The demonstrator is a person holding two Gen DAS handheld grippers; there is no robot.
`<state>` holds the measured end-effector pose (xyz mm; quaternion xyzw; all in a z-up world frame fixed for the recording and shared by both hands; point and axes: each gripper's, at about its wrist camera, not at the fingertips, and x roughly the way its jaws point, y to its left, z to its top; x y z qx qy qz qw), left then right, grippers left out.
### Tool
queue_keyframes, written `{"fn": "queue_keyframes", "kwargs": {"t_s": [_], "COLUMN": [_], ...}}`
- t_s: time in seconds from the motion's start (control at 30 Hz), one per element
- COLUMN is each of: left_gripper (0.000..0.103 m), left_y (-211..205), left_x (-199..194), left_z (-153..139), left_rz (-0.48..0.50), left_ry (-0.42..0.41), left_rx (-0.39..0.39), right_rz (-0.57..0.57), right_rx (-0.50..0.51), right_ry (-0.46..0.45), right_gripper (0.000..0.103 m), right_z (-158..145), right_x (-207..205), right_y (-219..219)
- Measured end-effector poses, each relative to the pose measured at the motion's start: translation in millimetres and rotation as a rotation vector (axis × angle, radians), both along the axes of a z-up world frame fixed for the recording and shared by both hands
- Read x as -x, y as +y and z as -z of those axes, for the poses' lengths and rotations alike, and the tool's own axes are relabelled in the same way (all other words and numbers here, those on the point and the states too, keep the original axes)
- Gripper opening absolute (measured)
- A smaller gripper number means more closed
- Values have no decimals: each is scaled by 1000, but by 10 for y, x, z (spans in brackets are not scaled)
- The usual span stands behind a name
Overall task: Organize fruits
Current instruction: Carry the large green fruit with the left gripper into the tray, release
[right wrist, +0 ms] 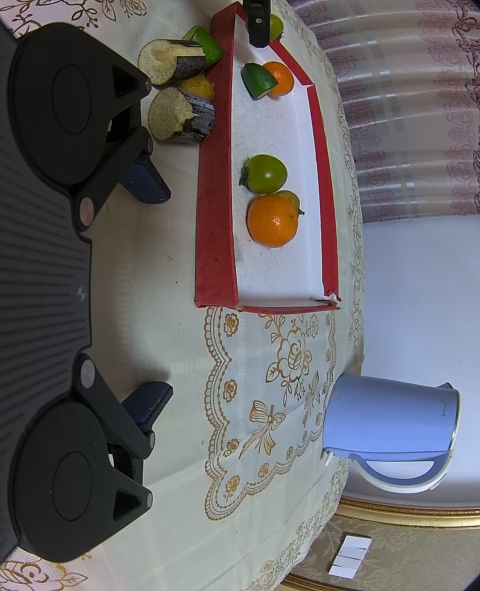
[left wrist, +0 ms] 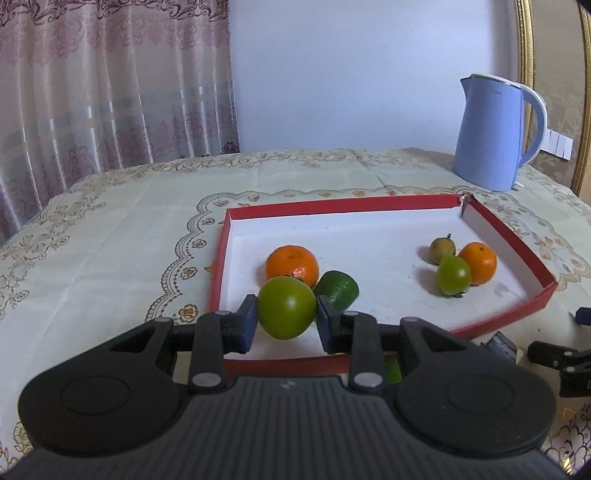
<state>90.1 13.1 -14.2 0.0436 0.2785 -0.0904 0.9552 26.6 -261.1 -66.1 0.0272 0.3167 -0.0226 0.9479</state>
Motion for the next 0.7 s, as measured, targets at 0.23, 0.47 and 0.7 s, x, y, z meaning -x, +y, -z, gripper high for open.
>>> {"fn": "queue_keyframes", "kwargs": {"t_s": [0.23,0.47,0.7], "left_gripper": [30,30,33], "left_y": [18,31,-32], "left_x": [-129,-284,-303], "left_z": [80,164,235], "left_rz": [-12,-37,-26], "left_ry": [27,55,56], "left_rx": [9,5,-41], "right_rz": [0,0,0], "right_rx": [0,0,1], "right_ry": [0,-1,-1], "right_gripper": [103,103,103], "right_z": [-1,2,1], "right_x": [1,-1,1], "right_y": [1,0,1]}}
